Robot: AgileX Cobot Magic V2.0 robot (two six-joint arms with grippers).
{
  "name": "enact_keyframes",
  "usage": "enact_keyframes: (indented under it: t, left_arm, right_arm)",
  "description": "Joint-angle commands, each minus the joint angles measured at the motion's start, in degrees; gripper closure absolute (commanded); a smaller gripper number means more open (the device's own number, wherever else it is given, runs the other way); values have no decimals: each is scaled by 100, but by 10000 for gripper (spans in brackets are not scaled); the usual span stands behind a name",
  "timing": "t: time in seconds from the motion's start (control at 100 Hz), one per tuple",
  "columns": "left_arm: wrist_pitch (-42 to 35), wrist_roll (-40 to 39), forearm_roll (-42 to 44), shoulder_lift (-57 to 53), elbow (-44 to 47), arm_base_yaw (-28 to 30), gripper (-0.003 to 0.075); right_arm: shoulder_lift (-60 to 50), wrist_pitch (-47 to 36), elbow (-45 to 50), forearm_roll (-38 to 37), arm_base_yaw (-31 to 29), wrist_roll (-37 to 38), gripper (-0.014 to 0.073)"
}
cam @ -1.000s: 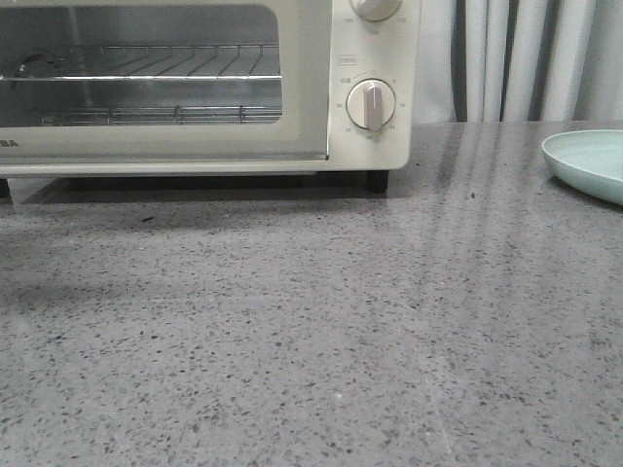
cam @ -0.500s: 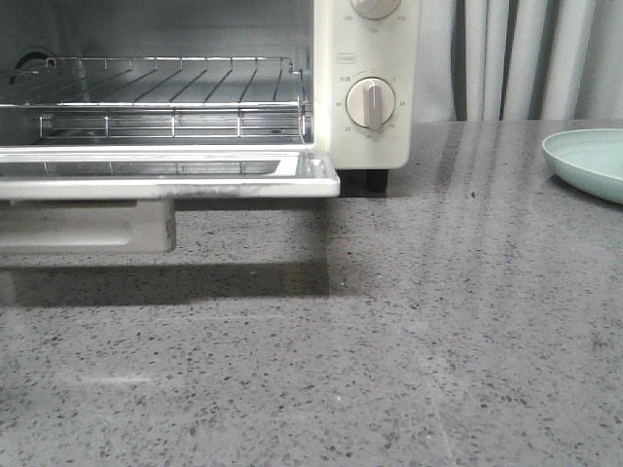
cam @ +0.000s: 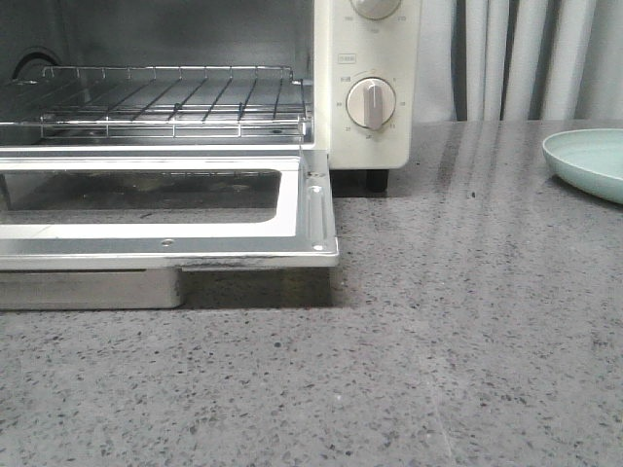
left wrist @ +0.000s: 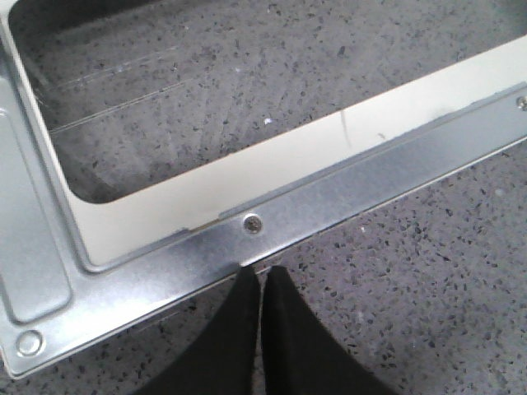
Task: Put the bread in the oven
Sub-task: 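Grasp the orange-striped croissant with the right gripper and lift it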
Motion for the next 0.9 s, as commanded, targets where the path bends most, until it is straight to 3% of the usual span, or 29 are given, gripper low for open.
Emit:
enact_keyframes:
  t: [0.0, 0.06, 0.13, 0.28, 0.35, 0.61, 0.89]
  left_arm:
    - [-219, -16, -246, -292, -225, 21, 741]
    - [-219, -16, -298, -556, -284, 21, 741]
    - [-219, -16, -298, -925, -391, 21, 741]
    - [-219, -5, -288, -1700, -678, 21, 741]
    - [-219, -5, -288, -1993, -767, 21, 741]
    - [31, -5, -310, -2563, -817, 21, 741]
    - [-6, -5, -454, -2592, -817, 21, 741]
  right_arm:
    - [577, 317, -841, -402, -43, -36, 662]
    - [961, 708, -1219, -682, -126, 95, 654]
    - [1447, 1176, -1517, -748, -266, 95, 587]
    - [2479, 1557, -1709, -736, -498, 146, 264]
    - [2849, 1454, -1709, -747, -547, 203, 170]
    - [3840, 1054, -1696, -737, -944, 330, 202]
    - [4812, 888, -1680, -471, -945, 330, 206]
